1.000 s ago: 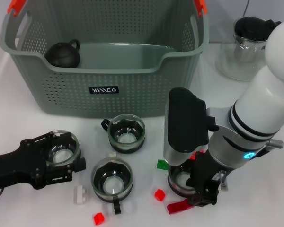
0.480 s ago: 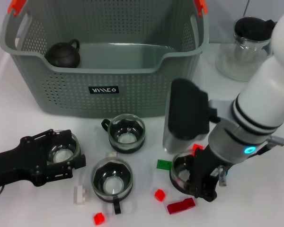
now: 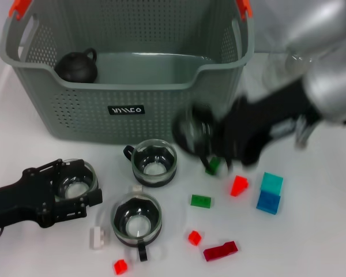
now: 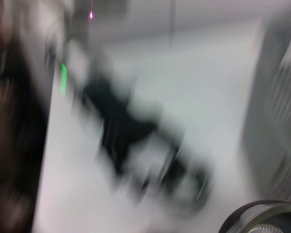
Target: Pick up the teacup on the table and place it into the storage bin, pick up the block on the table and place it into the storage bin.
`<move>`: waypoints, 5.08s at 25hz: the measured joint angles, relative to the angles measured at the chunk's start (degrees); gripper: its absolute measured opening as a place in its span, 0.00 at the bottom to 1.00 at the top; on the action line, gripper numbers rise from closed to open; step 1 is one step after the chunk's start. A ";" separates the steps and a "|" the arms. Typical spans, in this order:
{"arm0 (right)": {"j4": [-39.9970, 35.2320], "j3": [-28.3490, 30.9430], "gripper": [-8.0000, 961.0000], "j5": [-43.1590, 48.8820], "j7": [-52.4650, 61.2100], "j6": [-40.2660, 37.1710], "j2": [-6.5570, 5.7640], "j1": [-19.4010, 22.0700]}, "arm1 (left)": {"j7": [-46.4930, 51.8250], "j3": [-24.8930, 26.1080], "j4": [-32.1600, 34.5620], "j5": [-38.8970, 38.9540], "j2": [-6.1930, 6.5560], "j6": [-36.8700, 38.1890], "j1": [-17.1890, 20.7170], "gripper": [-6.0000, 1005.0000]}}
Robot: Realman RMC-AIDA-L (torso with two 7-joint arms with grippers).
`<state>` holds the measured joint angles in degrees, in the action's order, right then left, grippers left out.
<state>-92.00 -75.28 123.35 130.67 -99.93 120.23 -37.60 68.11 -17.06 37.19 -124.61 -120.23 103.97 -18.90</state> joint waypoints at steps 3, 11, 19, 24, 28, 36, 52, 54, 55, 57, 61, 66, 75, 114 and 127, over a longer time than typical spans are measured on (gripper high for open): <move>-2.50 6.75 0.06 -9.25 -3.14 5.30 -0.01 2.85 | 0.00 0.01 -0.26 -0.04 0.00 -0.54 0.07 0.87; 10.82 9.13 0.06 -16.26 -4.30 28.14 -0.16 -2.87 | 0.00 -0.10 -0.99 -0.11 0.00 -0.99 -0.40 0.87; 44.29 9.74 0.07 1.66 -0.75 43.27 -0.96 -26.01 | 0.02 0.02 -1.56 0.10 -0.08 -1.17 -0.47 0.87; 61.65 9.76 0.09 8.54 -0.03 55.63 -1.44 -35.36 | 0.55 -0.30 -2.60 -0.08 -0.02 -2.48 -1.15 0.87; 64.68 9.17 0.10 9.64 -0.37 59.69 -0.39 -35.82 | 0.59 -0.42 -3.13 -0.16 0.11 -3.56 -1.30 0.87; 66.32 9.52 0.13 9.57 0.18 58.75 -0.65 -34.25 | 0.26 -0.52 -4.34 -0.27 0.02 -4.11 -1.07 0.87; 66.38 8.66 0.19 10.75 2.96 54.77 -1.43 -33.69 | 0.62 -0.53 -4.41 -1.54 0.00 -4.58 -1.26 0.87; 66.29 8.66 0.20 11.17 3.20 54.36 -1.44 -33.69 | 0.63 -0.53 -4.41 -1.54 0.00 -4.58 -1.31 0.87; 66.28 8.65 0.20 11.22 3.23 54.17 -1.43 -33.69 | 0.62 -0.53 -4.41 -1.54 0.00 -4.57 -1.31 0.87; 65.89 8.94 0.25 11.17 3.09 53.62 -1.43 -33.59 | 0.81 -0.52 -4.41 -1.46 0.00 -4.47 -1.34 0.87; 61.47 9.92 0.34 9.97 2.33 52.02 -1.60 -31.33 | 2.04 -0.49 -4.41 -1.18 0.16 -4.09 -1.92 0.87; 42.53 14.56 0.45 -4.56 -7.04 44.10 -1.06 -18.57 | 3.86 -0.53 -4.39 -1.40 0.47 -4.01 -3.13 0.87; 34.30 24.31 0.75 -38.44 -45.39 11.48 -2.27 7.08 | 4.03 -0.53 -4.34 -1.53 0.63 -4.20 -3.59 0.87; 16.38 -30.10 0.70 4.28 -27.85 16.15 1.30 -6.05 | 3.61 0.98 -0.90 -7.31 0.35 -0.64 1.01 0.87; 18.66 -36.75 0.68 4.57 -29.10 25.95 1.04 -3.91 | 3.61 1.16 -0.98 -7.05 0.35 -0.71 1.15 0.87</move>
<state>-73.34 -112.03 127.92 101.57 -73.98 121.27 -41.51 71.72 -15.89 36.21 -131.66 -119.88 103.26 -17.75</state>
